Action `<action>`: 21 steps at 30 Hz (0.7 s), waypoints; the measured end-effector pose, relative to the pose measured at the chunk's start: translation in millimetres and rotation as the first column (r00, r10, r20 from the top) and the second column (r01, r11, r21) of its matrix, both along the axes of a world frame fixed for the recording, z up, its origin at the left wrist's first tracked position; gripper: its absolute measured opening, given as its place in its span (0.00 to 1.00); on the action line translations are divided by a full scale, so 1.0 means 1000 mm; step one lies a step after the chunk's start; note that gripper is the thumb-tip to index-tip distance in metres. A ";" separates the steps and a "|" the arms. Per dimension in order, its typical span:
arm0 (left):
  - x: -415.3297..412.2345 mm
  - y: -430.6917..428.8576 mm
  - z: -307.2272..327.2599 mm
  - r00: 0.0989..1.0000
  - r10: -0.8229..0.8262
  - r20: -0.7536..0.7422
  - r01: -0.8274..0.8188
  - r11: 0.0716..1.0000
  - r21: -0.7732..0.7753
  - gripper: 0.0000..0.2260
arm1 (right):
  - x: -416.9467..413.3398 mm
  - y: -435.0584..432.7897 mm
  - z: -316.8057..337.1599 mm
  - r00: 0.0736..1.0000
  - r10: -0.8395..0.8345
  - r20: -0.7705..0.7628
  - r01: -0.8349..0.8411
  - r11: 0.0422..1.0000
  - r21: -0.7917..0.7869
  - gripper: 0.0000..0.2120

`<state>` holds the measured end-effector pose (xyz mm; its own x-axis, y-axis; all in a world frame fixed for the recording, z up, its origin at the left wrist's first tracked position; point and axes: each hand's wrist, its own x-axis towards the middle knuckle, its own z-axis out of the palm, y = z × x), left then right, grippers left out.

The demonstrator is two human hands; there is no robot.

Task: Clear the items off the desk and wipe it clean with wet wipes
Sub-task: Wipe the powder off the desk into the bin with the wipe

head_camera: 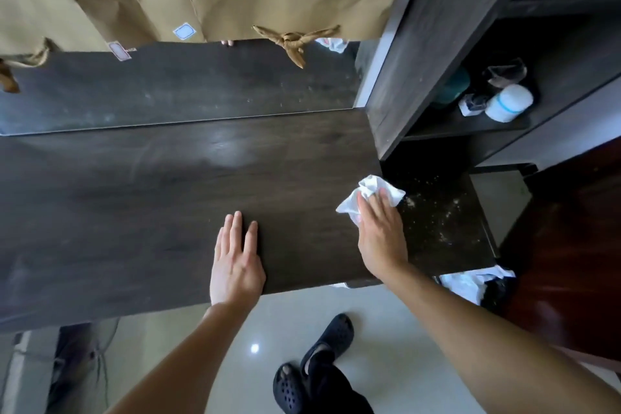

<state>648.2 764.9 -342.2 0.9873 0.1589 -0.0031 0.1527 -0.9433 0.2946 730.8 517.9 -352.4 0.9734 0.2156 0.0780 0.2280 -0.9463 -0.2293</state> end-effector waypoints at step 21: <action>0.001 -0.128 0.034 0.975 -0.211 -0.066 0.205 0.974 -0.091 0.16 | -0.106 -0.173 0.007 0.850 -0.388 -0.355 0.478 0.852 0.214 0.21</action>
